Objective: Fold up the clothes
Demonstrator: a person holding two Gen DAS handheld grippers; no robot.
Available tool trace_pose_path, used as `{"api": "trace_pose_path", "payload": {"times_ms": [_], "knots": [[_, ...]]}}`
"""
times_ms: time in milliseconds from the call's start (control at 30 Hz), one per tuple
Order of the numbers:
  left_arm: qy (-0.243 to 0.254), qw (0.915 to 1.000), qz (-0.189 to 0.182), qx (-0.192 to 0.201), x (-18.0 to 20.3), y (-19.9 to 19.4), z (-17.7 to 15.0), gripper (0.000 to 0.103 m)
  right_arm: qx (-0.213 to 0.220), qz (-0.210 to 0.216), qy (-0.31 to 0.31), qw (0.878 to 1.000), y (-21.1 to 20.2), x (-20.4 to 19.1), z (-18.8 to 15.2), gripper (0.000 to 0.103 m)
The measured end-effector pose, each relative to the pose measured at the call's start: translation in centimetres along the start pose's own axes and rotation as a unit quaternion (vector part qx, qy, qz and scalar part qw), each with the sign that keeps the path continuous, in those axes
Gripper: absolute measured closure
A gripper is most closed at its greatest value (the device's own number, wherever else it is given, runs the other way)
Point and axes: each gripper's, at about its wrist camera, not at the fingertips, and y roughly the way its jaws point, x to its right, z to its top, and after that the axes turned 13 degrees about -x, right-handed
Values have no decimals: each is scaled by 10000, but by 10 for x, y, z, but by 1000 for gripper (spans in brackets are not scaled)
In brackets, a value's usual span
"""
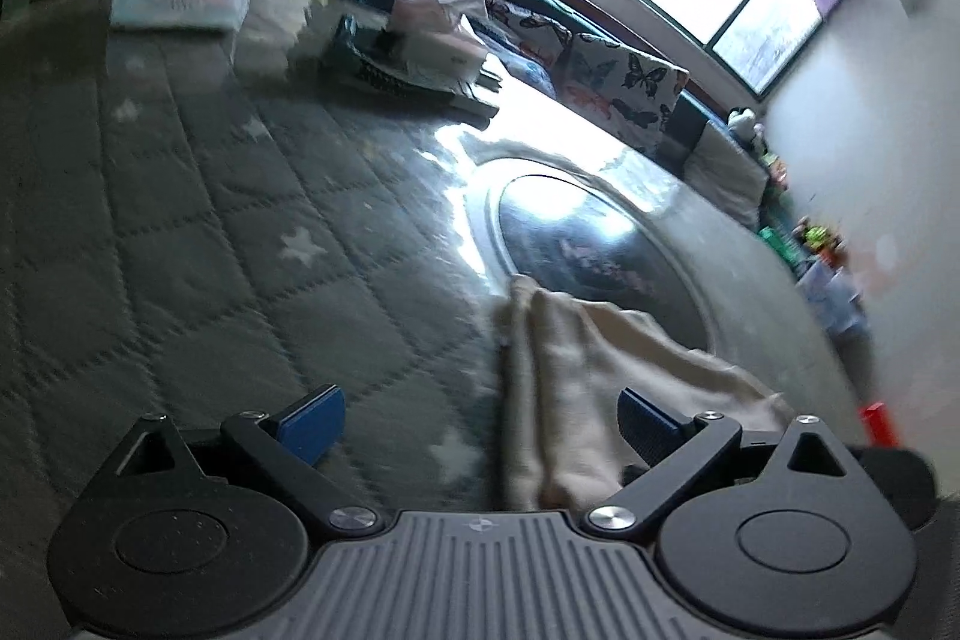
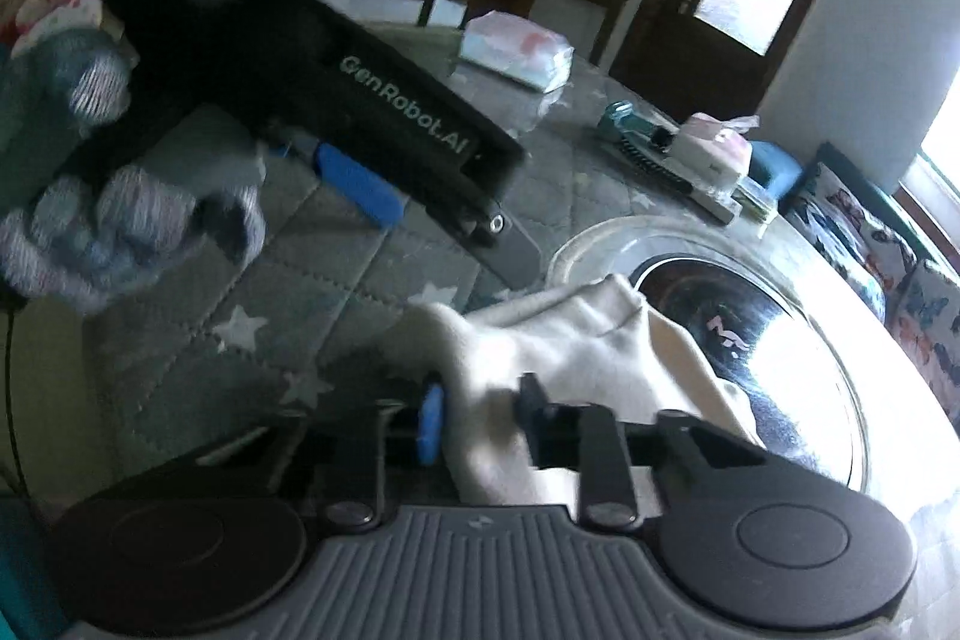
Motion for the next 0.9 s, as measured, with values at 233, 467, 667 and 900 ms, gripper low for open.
{"api": "trace_pose_path", "payload": {"times_ms": [233, 467, 667, 900], "knots": [[-632, 9965, -490, -255, 6, 13, 10, 4, 381, 355, 792, 9955, -23, 27, -6, 97], [-1038, 9884, -945, -576, 14, 32, 17, 34, 625, 525, 1030, 9913, -39, 34, -16, 97], [-1246, 9836, -1090, -712, 7, 48, 12, 81, 607, 730, 987, 9906, -39, 28, -25, 97], [-1073, 9868, -1009, -676, 10, 45, 11, 83, 601, 687, 1393, 9860, -48, 48, -47, 79]]}}
